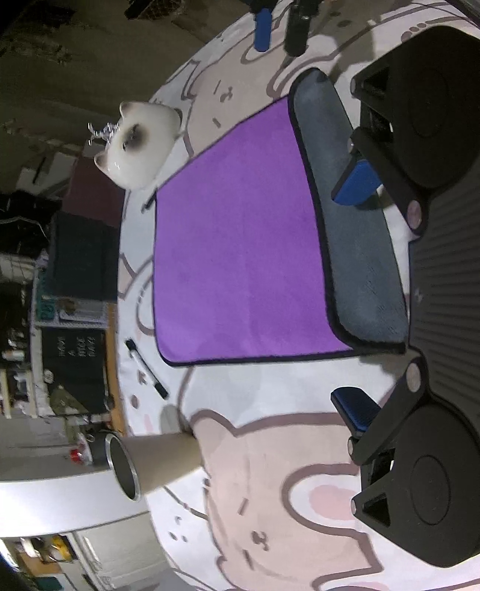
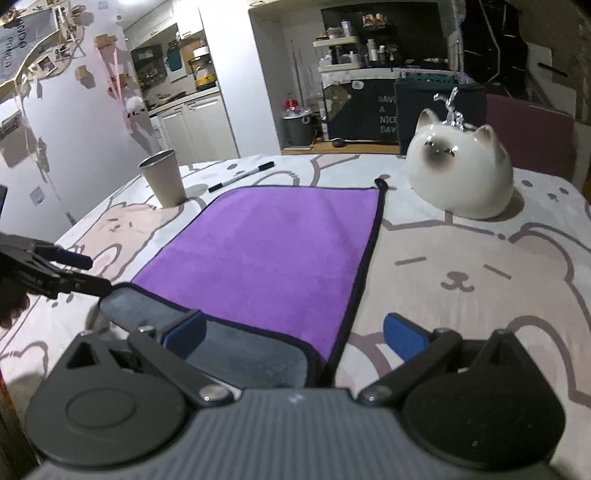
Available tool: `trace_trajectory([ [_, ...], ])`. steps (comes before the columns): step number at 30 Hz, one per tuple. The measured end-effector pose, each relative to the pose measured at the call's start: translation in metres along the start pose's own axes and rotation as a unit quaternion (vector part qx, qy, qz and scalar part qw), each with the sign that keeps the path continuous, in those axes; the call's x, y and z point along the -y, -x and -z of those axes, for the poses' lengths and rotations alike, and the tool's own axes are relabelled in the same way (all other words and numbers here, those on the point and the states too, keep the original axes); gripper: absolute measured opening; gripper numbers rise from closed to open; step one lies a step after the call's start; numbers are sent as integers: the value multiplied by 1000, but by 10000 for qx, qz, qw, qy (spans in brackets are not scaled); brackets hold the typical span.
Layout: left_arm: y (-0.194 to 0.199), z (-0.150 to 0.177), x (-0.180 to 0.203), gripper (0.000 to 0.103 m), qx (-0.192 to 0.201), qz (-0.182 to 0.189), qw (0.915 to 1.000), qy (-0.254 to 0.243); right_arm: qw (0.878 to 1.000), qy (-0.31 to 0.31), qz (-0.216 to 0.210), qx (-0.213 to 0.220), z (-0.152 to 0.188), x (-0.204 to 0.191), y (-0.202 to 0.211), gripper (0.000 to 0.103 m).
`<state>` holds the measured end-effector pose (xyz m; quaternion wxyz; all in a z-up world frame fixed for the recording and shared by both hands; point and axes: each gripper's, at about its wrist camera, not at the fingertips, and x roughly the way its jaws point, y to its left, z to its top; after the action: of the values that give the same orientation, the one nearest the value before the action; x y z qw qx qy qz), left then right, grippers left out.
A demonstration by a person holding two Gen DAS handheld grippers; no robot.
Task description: Fold towel
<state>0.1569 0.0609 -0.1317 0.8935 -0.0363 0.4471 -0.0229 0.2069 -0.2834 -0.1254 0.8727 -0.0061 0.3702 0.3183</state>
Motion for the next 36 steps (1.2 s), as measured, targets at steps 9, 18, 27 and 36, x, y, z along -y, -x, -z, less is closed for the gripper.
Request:
trace_trajectory([
  [9, -2, 1, -16, 103, 294, 202, 9994, -20, 9950, -343, -670, -661, 3, 15, -25, 103],
  [18, -4, -6, -30, 97, 232, 728, 9967, 276, 9888, -658, -838, -1043, 1, 17, -37, 66],
  [27, -23, -2, -33, 80, -287, 1238, 9917, 179, 9851, -1038, -715, -1172, 1, 27, -39, 45],
  [36, -32, -2, -37, 53, -519, 1284, 9901, 214, 9846, -1028, -631, -1263, 3, 28, -39, 23],
])
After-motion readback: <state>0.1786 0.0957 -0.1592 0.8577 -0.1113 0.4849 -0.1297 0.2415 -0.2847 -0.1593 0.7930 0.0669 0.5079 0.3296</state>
